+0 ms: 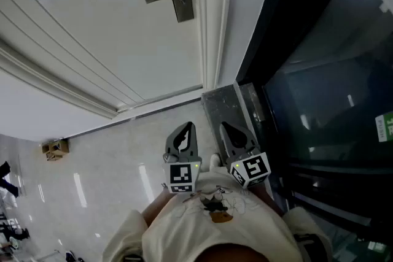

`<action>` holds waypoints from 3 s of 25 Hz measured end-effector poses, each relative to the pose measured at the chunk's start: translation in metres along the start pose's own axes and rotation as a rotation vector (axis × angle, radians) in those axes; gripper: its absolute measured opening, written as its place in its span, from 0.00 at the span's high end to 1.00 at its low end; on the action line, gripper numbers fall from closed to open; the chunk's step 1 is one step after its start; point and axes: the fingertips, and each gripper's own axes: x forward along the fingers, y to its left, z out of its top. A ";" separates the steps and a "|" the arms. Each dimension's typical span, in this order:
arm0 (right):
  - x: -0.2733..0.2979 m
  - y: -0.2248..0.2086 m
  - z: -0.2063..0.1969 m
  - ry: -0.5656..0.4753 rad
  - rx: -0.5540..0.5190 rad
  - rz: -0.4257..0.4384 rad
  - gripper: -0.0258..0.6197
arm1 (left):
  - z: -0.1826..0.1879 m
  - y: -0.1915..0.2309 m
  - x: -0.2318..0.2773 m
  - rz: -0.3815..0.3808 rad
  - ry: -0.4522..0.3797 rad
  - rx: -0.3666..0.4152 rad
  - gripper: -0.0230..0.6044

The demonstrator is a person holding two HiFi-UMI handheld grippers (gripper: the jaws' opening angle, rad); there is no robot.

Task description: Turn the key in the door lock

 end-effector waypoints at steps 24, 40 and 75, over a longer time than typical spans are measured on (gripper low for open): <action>0.029 -0.010 0.021 -0.031 -0.075 -0.010 0.95 | 0.016 0.042 -0.005 0.076 0.030 -0.249 0.95; 0.224 -0.034 0.083 -0.070 -0.192 -0.087 0.81 | 0.042 0.176 0.097 -0.027 0.008 -0.210 0.95; 0.374 -0.117 0.167 -0.093 -0.352 -0.283 0.93 | 0.062 0.247 0.162 0.061 -0.005 -0.246 0.95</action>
